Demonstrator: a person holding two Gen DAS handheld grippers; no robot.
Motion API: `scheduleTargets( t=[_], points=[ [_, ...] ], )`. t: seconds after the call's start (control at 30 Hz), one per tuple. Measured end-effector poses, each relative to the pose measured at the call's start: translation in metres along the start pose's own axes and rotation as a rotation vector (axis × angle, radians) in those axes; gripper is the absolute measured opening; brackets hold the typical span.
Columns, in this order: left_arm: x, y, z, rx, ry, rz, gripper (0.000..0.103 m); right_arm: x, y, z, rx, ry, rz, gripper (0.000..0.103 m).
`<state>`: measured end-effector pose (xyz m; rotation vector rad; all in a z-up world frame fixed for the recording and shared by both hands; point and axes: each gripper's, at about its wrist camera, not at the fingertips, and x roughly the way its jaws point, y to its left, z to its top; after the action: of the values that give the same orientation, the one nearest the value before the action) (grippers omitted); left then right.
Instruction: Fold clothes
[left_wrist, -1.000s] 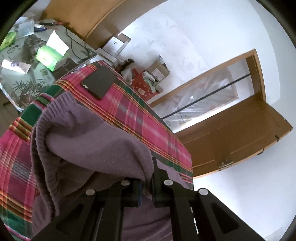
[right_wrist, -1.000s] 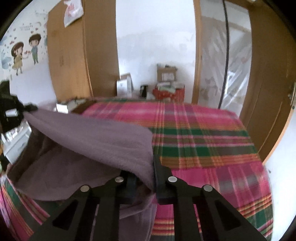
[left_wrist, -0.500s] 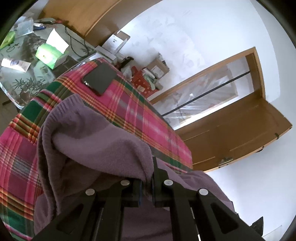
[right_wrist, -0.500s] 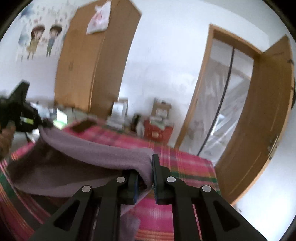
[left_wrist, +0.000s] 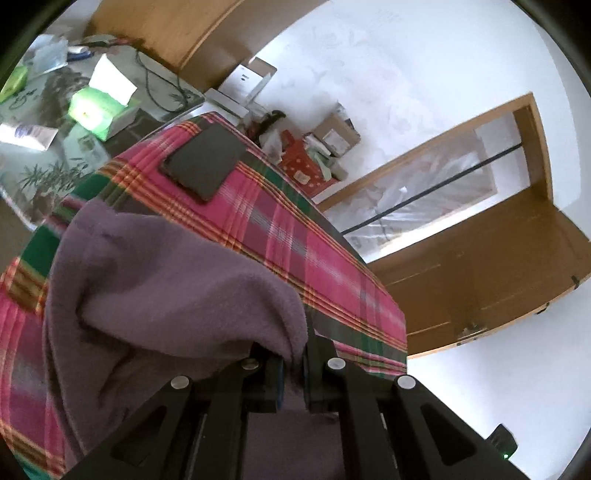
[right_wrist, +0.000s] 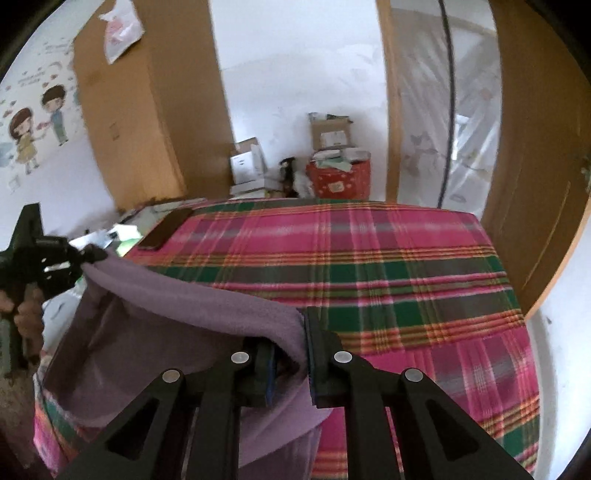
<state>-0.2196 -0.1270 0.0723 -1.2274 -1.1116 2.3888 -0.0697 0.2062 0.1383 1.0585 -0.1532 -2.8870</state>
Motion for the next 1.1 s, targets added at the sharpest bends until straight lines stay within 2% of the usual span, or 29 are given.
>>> scheduleTargets(
  t=[0.2,0.37,0.53,0.63,0.7,0.83,1.03,1.1],
  points=[
    [0.031,0.006,0.022,0.003,0.011,0.080,0.007,0.030,0.009,0.012,-0.022,0.012,-0.043,0.014],
    [0.061,0.022,0.037,-0.053,0.043,0.113,0.007,0.061,0.010,0.022,-0.031,0.038,-0.056,0.014],
    [0.083,0.027,0.040,-0.043,0.066,0.162,0.007,0.087,0.011,0.023,-0.031,0.073,-0.070,0.014],
    [0.090,0.034,0.037,-0.054,0.097,0.159,0.008,0.095,0.013,0.022,-0.036,0.085,-0.073,0.015],
    [0.092,0.035,0.034,-0.030,0.118,0.150,0.010,0.098,0.013,0.021,-0.034,0.090,-0.062,0.018],
    [0.082,0.032,0.028,0.022,0.141,0.128,0.022,0.098,0.007,0.023,0.003,0.089,-0.038,0.026],
    [0.047,0.019,0.011,0.104,0.121,0.105,0.030,0.088,-0.005,0.021,0.114,0.108,0.019,0.030],
    [0.034,0.011,0.001,0.145,0.116,0.092,0.030,0.079,-0.004,0.019,0.109,0.103,0.028,0.034]
  ],
)
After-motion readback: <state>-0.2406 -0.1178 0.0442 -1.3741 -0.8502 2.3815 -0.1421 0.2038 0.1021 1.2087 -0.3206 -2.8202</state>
